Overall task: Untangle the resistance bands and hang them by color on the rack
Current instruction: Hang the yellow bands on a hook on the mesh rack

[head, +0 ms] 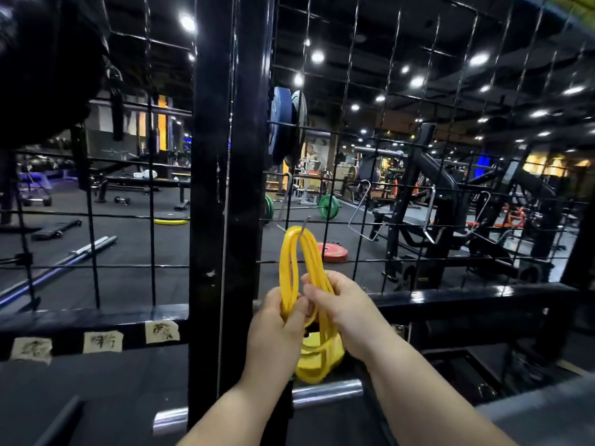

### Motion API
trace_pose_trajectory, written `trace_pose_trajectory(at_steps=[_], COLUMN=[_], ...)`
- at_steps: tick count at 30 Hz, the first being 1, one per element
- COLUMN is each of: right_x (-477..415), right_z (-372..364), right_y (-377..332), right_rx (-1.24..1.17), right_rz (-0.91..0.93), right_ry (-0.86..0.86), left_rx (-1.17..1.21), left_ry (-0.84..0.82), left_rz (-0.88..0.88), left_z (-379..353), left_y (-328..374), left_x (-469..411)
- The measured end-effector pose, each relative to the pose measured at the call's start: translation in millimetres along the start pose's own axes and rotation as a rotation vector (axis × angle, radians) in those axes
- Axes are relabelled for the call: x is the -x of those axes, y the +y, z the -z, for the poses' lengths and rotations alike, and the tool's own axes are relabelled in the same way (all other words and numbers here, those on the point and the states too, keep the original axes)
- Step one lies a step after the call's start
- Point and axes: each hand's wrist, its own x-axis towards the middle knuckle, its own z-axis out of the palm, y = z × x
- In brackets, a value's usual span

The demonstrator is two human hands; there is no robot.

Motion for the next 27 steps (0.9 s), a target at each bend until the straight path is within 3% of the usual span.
trace_pose_trajectory(at_steps=[8,27], right_x=[24.8,45.4], right_z=[-8.6,-0.7], right_y=[49.9,82.9], right_rx=[0.115,0.092], right_rz=[-0.045,-0.090], right_ry=[0.139,0.159], left_rx=[0.011,0.038], left_ry=[0.057,0.046], left_rz=[0.017,0.053], left_z=[-5.9,-28.2], left_y=[-31.1,-60.2], left_x=[27.8,51.0])
